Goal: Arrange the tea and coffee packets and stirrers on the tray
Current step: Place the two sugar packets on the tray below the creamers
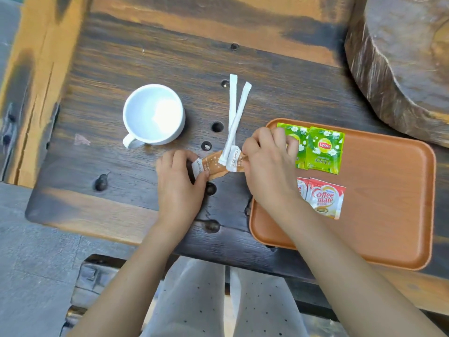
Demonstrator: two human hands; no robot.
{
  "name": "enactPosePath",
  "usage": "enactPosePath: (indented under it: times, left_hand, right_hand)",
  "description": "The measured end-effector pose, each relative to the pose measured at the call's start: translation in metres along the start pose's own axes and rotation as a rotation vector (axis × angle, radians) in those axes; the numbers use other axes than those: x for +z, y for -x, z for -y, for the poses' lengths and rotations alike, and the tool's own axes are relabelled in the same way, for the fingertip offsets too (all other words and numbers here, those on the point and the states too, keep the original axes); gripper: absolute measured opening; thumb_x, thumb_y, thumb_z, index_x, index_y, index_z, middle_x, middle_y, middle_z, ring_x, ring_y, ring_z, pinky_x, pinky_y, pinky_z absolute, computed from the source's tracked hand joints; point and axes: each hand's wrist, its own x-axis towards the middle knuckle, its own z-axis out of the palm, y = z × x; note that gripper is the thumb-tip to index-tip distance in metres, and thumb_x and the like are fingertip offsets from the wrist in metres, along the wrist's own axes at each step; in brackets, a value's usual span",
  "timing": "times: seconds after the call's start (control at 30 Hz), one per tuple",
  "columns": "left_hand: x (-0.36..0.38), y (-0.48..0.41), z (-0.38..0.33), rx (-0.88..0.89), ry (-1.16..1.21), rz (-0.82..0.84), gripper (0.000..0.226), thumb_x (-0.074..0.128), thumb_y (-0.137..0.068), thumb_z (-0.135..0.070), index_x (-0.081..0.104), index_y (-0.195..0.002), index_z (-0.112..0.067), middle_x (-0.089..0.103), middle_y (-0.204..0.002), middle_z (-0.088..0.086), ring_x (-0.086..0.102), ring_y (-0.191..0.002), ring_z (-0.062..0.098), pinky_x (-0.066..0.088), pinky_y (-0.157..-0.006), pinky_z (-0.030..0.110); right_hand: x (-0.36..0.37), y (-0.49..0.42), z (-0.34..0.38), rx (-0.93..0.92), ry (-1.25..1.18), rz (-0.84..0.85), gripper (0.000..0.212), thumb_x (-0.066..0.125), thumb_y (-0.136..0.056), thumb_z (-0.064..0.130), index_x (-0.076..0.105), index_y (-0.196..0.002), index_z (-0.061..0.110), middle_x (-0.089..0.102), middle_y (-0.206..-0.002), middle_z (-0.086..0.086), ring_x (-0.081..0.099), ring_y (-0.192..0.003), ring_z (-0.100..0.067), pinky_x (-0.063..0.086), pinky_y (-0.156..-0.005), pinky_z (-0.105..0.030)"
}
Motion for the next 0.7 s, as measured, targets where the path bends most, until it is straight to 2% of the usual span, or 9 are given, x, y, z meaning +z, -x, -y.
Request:
enactPosePath:
  times: [0.07, 0.13, 0.17, 0.27, 0.37, 0.43, 0.5, 0.63, 0.7]
  left_hand:
    - [-0.004, 0.001, -0.002, -0.071, 0.129, 0.018, 0.022, 0.067, -0.079, -0.011, 0.049, -0.088, -0.018, 0.051, -0.083, -0.008, 0.054, -0.086, 0.020, 0.035, -0.073, 0.017]
    - [-0.011, 0.004, -0.003, -0.133, 0.255, 0.036, 0.022, 0.064, -0.082, -0.012, 0.045, -0.084, -0.023, 0.053, -0.075, -0.016, 0.056, -0.070, 0.000, 0.039, -0.062, 0.008]
    - [-0.014, 0.006, -0.004, -0.158, 0.321, 0.042, 0.023, 0.064, -0.083, -0.012, 0.046, -0.082, -0.027, 0.055, -0.075, -0.017, 0.056, -0.065, -0.005, 0.040, -0.062, 0.005]
    - [-0.027, 0.012, -0.004, -0.239, 0.528, 0.053, 0.027, 0.063, -0.084, -0.008, 0.050, -0.081, -0.031, 0.062, -0.077, -0.010, 0.059, -0.062, 0.001, 0.050, -0.066, 0.017]
    - [-0.036, 0.019, -0.009, -0.297, 0.684, 0.093, 0.022, 0.061, -0.085, -0.002, 0.053, -0.086, -0.023, 0.065, -0.078, -0.002, 0.062, -0.061, 0.004, 0.052, -0.058, 0.011]
    - [-0.036, 0.024, -0.015, -0.303, 0.722, 0.137, 0.022, 0.062, -0.083, -0.001, 0.055, -0.086, -0.022, 0.065, -0.076, 0.000, 0.062, -0.063, 0.009, 0.051, -0.057, 0.009]
    - [-0.030, 0.028, -0.020, -0.295, 0.697, 0.191, 0.023, 0.064, -0.082, -0.003, 0.057, -0.084, -0.024, 0.065, -0.075, 0.000, 0.060, -0.066, 0.013, 0.051, -0.061, 0.012]
    - [-0.007, 0.038, -0.037, -0.272, 0.638, 0.298, 0.025, 0.068, -0.079, -0.005, 0.059, -0.081, -0.028, 0.063, -0.066, -0.009, 0.055, -0.061, 0.000, 0.047, -0.062, 0.008]
    - [0.005, 0.044, -0.048, -0.225, 0.596, 0.354, 0.027, 0.068, -0.079, -0.003, 0.059, -0.081, -0.029, 0.062, -0.069, -0.008, 0.054, -0.063, 0.001, 0.047, -0.061, 0.008]
  right_hand:
    - [-0.001, -0.001, 0.002, -0.027, -0.062, -0.004, 0.023, 0.071, -0.063, 0.000, 0.060, -0.080, 0.011, 0.061, -0.085, -0.005, 0.050, -0.090, -0.029, 0.022, -0.086, -0.036]
    - [-0.007, -0.002, 0.004, -0.046, -0.167, 0.014, 0.016, 0.069, -0.070, 0.005, 0.058, -0.080, 0.012, 0.063, -0.080, -0.005, 0.054, -0.086, -0.030, 0.024, -0.086, -0.036]
    - [-0.013, -0.003, 0.005, -0.047, -0.237, 0.040, 0.012, 0.066, -0.075, 0.009, 0.057, -0.083, 0.012, 0.064, -0.082, -0.005, 0.055, -0.087, -0.031, 0.026, -0.085, -0.036]
    - [-0.033, -0.005, 0.004, -0.006, -0.462, 0.113, 0.013, 0.060, -0.083, 0.015, 0.057, -0.095, 0.014, 0.064, -0.095, -0.003, 0.054, -0.090, -0.025, 0.031, -0.075, -0.031]
    - [-0.043, -0.004, -0.007, 0.114, -0.719, 0.163, 0.014, 0.062, -0.081, 0.016, 0.060, -0.094, 0.021, 0.063, -0.090, 0.001, 0.054, -0.077, -0.018, 0.037, -0.068, -0.030]
    - [-0.045, 0.000, -0.017, 0.220, -0.925, 0.181, 0.016, 0.065, -0.078, 0.016, 0.060, -0.084, 0.030, 0.068, -0.085, -0.005, 0.061, -0.074, -0.026, 0.050, -0.070, -0.038]
    - [-0.048, 0.004, -0.029, 0.302, -1.071, 0.192, 0.020, 0.066, -0.077, 0.014, 0.059, -0.078, 0.033, 0.071, -0.085, -0.010, 0.065, -0.079, -0.031, 0.054, -0.077, -0.046]
    - [-0.051, 0.016, -0.056, 0.393, -1.227, 0.178, 0.029, 0.064, -0.081, -0.001, 0.059, -0.082, 0.028, 0.066, -0.084, 0.005, 0.062, -0.078, -0.012, 0.052, -0.076, -0.030]
    - [-0.052, 0.024, -0.070, 0.440, -1.269, 0.137, 0.028, 0.065, -0.080, 0.001, 0.059, -0.082, 0.028, 0.066, -0.085, 0.006, 0.061, -0.078, -0.011, 0.050, -0.074, -0.025]
